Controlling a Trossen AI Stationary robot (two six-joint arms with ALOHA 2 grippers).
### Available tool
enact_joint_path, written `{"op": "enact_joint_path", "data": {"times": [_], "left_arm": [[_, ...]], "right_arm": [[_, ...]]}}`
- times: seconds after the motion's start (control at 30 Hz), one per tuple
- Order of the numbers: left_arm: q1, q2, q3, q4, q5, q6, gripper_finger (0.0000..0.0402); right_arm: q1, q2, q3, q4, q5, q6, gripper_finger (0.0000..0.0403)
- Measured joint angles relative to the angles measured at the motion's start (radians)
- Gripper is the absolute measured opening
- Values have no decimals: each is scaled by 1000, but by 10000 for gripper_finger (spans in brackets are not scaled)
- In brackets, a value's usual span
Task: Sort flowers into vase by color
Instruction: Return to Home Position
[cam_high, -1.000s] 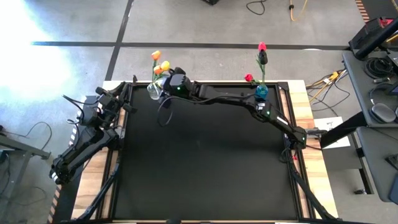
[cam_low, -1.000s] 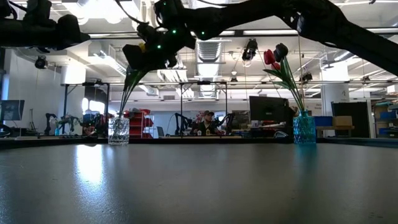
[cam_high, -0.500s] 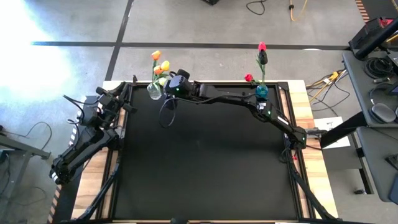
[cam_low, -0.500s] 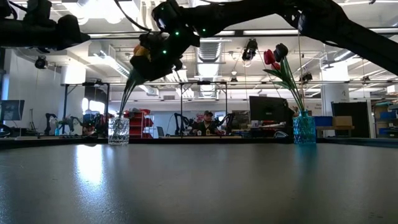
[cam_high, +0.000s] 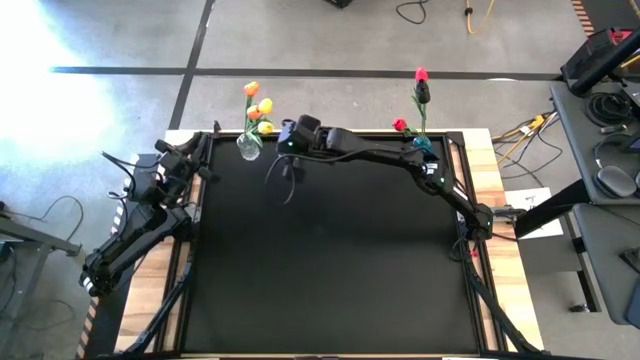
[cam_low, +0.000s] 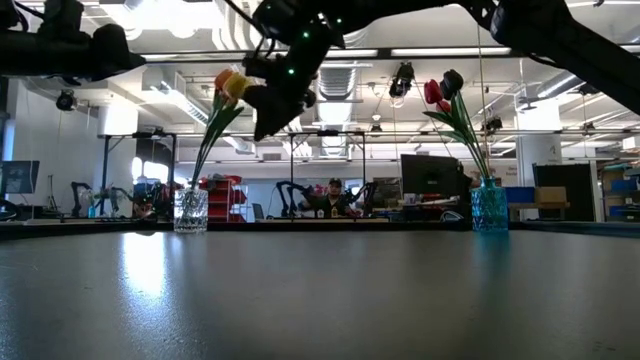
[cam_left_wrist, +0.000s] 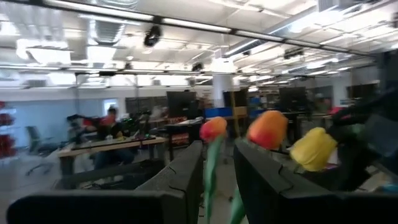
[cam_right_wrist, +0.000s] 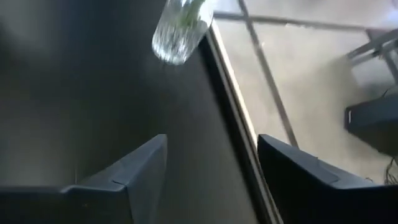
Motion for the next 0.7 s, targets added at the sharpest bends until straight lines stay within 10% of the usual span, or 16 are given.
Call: {"op": "enact_joint_path", "data": {"times": [0.4,0.7], "left_arm": [[0,0,0,-11,171,-4,78],[-2,20,-17,-17,409,-67,77]], "right_arm": [[46,-180,-476,348,-2,2,22],[127,-506,-1116,885,-3,45,9]]}}
